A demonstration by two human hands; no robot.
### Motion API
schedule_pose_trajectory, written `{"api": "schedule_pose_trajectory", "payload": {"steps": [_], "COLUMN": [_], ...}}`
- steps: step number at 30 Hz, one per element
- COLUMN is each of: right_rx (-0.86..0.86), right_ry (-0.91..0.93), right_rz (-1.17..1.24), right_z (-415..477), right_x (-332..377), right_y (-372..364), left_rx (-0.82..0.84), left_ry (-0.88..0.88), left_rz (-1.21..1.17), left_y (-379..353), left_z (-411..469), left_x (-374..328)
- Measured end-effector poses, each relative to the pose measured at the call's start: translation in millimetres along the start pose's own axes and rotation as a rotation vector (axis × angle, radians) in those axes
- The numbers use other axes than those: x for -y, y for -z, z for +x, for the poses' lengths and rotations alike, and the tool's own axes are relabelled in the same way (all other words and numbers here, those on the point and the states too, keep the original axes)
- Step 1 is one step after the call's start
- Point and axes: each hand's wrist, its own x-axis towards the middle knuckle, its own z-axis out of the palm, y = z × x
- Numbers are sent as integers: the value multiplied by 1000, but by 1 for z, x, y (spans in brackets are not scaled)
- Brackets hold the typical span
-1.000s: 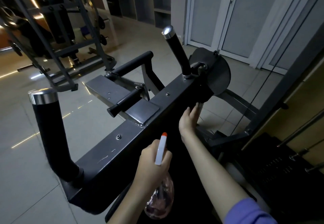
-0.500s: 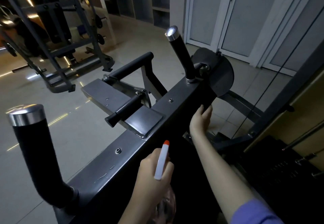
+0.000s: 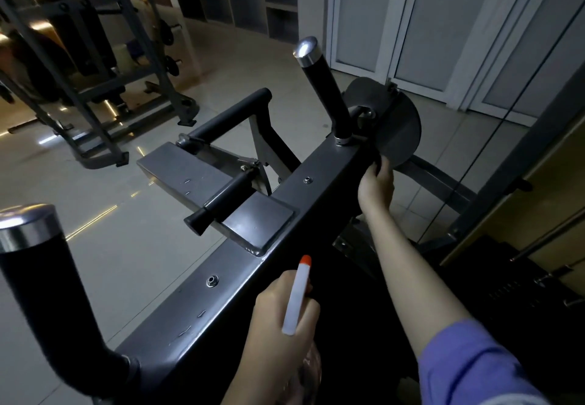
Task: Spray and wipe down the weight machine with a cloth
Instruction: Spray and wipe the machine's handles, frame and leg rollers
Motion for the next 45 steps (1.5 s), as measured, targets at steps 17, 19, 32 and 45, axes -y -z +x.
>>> {"api": "schedule_pose_trajectory", "payload": {"steps": [17,19,32,45], "right_rx": [-35,21,153,305], "right_ry": [55,80,158,245], "right_rz": [36,51,-36,-230], "right_z": [-51,-76,-116,-112], "right_x": [-21,-30,-20,-28], "right_y": [-9,-9,6,26], "left_rx": [-24,-20,-58,-7], "left_ry": [22,29,62,87], "left_rz": [31,41,-8,-22], "left_y": [-3,-3,-7,2], "left_z": [-15,-16,-36,-59], "left_x": [-9,-6,-8,-4]}}
